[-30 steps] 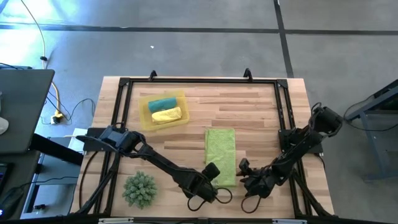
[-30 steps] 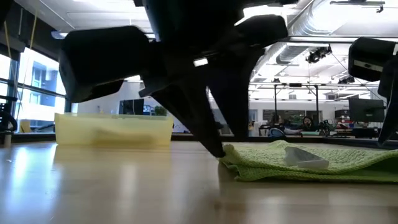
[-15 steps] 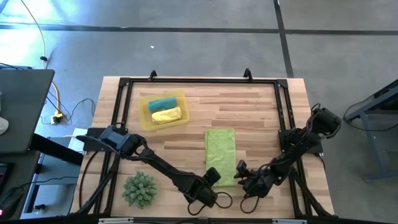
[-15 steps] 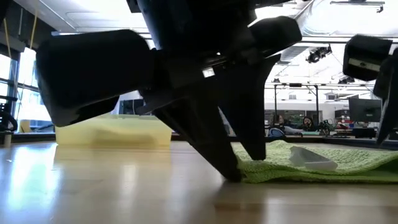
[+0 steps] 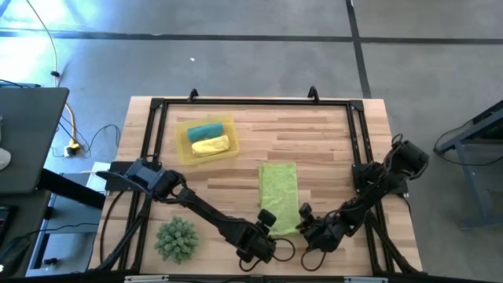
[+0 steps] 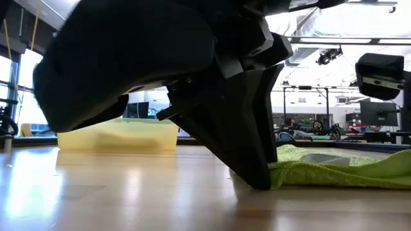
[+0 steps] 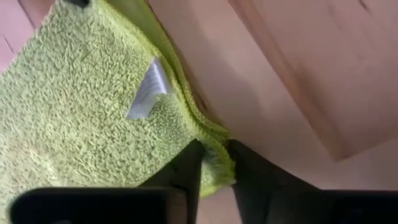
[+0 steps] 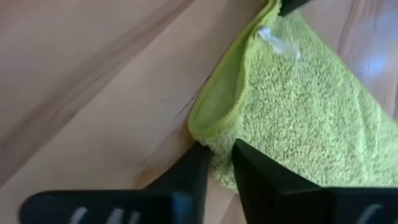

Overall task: Roll microfiber towels into tight, uniform cylinder then place into a basket
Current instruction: Roll the green microfiber towel

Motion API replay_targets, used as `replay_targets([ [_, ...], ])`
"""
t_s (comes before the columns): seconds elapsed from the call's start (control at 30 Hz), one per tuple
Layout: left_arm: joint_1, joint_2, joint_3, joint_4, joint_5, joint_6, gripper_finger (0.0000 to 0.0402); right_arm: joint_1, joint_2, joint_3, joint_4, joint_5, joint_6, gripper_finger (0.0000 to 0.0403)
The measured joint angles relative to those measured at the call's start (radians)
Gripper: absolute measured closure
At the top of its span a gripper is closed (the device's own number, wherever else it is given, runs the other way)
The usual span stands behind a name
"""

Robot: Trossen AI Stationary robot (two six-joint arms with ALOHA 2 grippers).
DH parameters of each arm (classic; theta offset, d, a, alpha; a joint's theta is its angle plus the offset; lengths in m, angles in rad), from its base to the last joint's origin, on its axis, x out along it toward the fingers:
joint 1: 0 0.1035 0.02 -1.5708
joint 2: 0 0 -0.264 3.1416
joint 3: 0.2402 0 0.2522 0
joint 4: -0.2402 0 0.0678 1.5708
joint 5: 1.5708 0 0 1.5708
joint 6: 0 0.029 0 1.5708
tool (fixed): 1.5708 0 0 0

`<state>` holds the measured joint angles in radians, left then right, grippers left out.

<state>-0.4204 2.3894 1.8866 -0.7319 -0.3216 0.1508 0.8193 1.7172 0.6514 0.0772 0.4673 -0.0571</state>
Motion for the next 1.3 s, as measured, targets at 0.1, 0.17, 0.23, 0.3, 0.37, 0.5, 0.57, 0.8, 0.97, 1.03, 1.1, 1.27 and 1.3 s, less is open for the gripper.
replay_targets([
  [0.1, -0.008, 0.001, -0.001, 0.000, 0.001, -0.026, 0.0371, 0.007, 0.001, 0.000, -0.004, -0.002, 0.035, 0.0358],
  [0.17, -0.012, 0.002, -0.001, 0.000, 0.001, -0.054, 0.0392, 0.013, 0.002, 0.000, -0.005, 0.001, 0.053, 0.0376],
  [0.23, -0.012, 0.002, 0.000, 0.000, 0.001, -0.098, 0.0396, 0.015, 0.002, -0.001, -0.006, 0.004, 0.067, 0.0393],
  [0.3, -0.012, 0.002, 0.000, 0.000, 0.001, -0.141, 0.0391, 0.015, 0.002, -0.001, -0.009, 0.003, 0.101, 0.0399],
  [0.37, -0.012, 0.000, 0.000, 0.000, 0.003, -0.181, 0.0389, 0.015, 0.002, -0.001, -0.014, -0.003, 0.142, 0.0399],
  [0.5, -0.012, -0.001, 0.000, -0.001, 0.011, -0.281, 0.0397, 0.014, 0.000, -0.001, -0.026, -0.006, 0.203, 0.0401],
  [0.57, -0.010, -0.006, 0.000, 0.001, 0.054, -0.340, 0.0399, 0.014, -0.006, -0.001, -0.033, -0.010, 0.234, 0.0402],
  [0.8, 0.007, -0.038, -0.001, 0.003, 0.126, -0.572, 0.0399, -0.008, -0.058, -0.004, -0.113, -0.074, 0.385, 0.0402],
  [0.97, 0.017, -0.058, 0.000, 0.000, 0.143, -0.689, 0.0399, -0.029, -0.075, -0.004, -0.119, -0.136, 0.469, 0.0403],
  [1.03, 0.026, -0.058, 0.000, 0.000, 0.163, -0.734, 0.0399, -0.033, -0.083, -0.004, -0.121, -0.152, 0.493, 0.0403],
  [1.1, 0.033, -0.059, 0.000, 0.000, 0.200, -0.786, 0.0399, -0.039, -0.100, -0.005, -0.123, -0.167, 0.522, 0.0403],
  [1.27, 0.038, -0.060, 0.000, 0.001, 0.270, -0.877, 0.0399, -0.067, -0.178, -0.006, -0.111, -0.215, 0.676, 0.0403],
  [1.3, 0.037, -0.061, 0.000, 0.002, 0.273, -0.882, 0.0399, -0.074, -0.193, -0.006, -0.102, -0.225, 0.717, 0.0403],
])
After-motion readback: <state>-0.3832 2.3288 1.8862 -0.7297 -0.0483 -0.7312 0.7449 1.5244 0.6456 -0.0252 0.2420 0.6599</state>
